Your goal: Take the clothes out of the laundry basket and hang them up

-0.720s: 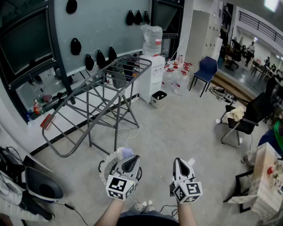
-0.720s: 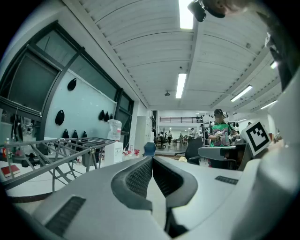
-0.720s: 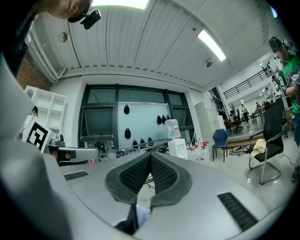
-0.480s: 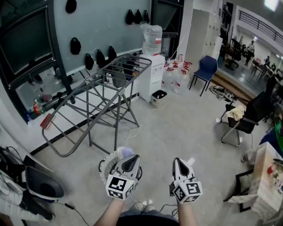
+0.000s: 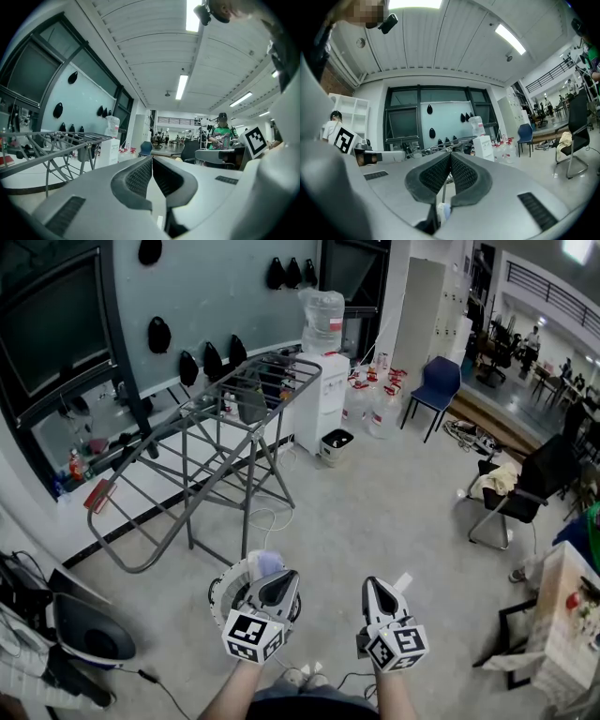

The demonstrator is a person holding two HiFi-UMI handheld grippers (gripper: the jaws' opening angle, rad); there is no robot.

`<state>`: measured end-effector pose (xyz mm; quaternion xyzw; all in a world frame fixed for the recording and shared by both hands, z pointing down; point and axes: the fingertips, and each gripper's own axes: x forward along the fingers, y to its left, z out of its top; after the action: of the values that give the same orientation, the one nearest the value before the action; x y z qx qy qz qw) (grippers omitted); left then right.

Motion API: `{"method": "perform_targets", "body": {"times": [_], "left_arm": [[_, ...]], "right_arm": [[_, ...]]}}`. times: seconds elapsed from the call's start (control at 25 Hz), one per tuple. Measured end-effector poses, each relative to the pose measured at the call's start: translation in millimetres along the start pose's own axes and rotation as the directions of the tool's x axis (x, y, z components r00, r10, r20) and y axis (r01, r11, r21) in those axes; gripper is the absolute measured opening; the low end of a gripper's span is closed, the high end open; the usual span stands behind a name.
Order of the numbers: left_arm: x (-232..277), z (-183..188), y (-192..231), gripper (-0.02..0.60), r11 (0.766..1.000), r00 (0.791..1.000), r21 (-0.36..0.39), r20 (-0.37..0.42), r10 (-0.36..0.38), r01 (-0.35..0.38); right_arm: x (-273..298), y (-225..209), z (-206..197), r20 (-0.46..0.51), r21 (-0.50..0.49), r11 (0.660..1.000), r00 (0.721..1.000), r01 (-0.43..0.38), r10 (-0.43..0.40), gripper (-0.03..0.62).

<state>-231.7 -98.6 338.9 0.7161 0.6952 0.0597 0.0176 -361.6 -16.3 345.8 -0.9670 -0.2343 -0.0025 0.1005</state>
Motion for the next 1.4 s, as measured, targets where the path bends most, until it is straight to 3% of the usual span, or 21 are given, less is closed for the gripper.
{"method": "perform_targets", "body": {"times": [0.2, 0.28, 0.36, 0.56, 1.0, 1.4], "left_arm": [[3, 0, 1, 0.027, 1.000, 1.000, -0.005, -0.002, -0.023, 0.023], [4, -1, 4, 0.090, 1.000, 1.000, -0.016, 0.002, -0.024, 0.024], [5, -4, 7, 0.167, 0.999, 1.000, -0.032, 0.006, -0.025, 0.025], [7, -9, 20, 0.202, 0.999, 1.000, -0.045, 0.005, -0.026, 0.026], [22, -15, 44, 0.204, 0.996, 0.998, -0.054, -0.009, -0.066, 0.065], [51, -18, 67, 0.204, 0.995, 0.998, -0.074, -0.016, -0.068, 0.066]], "right_arm": [[6, 2, 1, 0.008, 0.009, 1.000, 1.000, 0.005, -0.005, 0.002], [7, 1, 2, 0.022, 0.028, 1.000, 1.000, 0.004, -0.005, 0.008], [9, -2, 1, 0.038, 0.061, 0.998, 0.999, 0.001, -0.003, 0.109], [17, -4, -4, 0.047, 0.098, 0.995, 0.999, 0.012, -0.016, 0.203], [28, -13, -4, 0.073, 0.144, 0.986, 0.993, 0.085, -0.096, 0.209], [54, -34, 4, 0.086, 0.146, 0.984, 0.990, 0.097, -0.111, 0.207]]}}
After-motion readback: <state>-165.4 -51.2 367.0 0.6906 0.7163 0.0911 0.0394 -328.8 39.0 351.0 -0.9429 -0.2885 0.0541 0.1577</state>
